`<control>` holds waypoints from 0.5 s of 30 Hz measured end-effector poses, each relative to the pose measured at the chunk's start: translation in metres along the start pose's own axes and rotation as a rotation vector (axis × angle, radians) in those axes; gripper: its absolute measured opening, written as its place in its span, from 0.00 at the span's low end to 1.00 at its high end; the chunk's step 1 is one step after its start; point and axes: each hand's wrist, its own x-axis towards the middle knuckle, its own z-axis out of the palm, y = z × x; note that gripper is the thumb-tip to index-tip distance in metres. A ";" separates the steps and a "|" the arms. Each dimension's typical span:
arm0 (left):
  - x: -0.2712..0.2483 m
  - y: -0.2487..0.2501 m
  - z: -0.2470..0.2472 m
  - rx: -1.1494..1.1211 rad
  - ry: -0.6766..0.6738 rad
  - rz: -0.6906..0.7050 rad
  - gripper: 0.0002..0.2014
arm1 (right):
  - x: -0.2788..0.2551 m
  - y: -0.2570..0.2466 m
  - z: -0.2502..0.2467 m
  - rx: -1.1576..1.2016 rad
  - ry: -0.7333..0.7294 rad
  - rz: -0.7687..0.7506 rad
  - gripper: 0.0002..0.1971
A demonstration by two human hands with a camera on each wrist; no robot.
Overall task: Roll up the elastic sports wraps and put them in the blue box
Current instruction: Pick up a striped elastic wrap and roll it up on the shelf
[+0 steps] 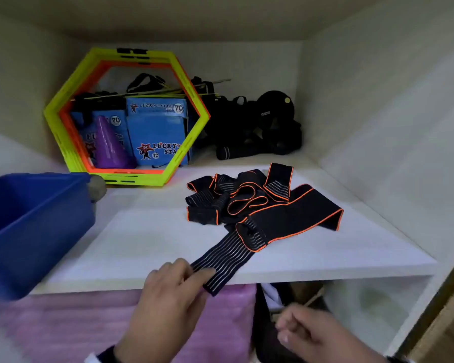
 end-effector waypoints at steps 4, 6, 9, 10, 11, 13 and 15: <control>0.025 0.010 -0.012 0.025 -0.020 0.150 0.07 | 0.017 -0.044 -0.005 -0.021 0.030 -0.222 0.19; 0.037 0.017 -0.020 -0.028 -0.010 0.214 0.06 | 0.029 -0.058 -0.006 -0.022 0.025 -0.256 0.26; 0.061 0.025 -0.029 -0.098 -0.013 0.213 0.07 | 0.045 -0.073 -0.012 -0.046 0.146 -0.332 0.19; 0.070 0.025 -0.033 -0.116 -0.024 0.208 0.07 | 0.049 -0.077 -0.016 -0.054 0.198 -0.343 0.11; 0.079 0.022 -0.037 -0.134 -0.053 0.196 0.08 | 0.053 -0.078 -0.020 -0.070 0.246 -0.336 0.03; 0.098 0.011 -0.045 -0.164 -0.152 0.169 0.12 | 0.058 -0.080 -0.030 -0.092 0.314 -0.315 0.08; 0.126 -0.007 -0.051 -0.207 -0.249 0.125 0.11 | 0.059 -0.082 -0.042 -0.042 0.356 -0.273 0.11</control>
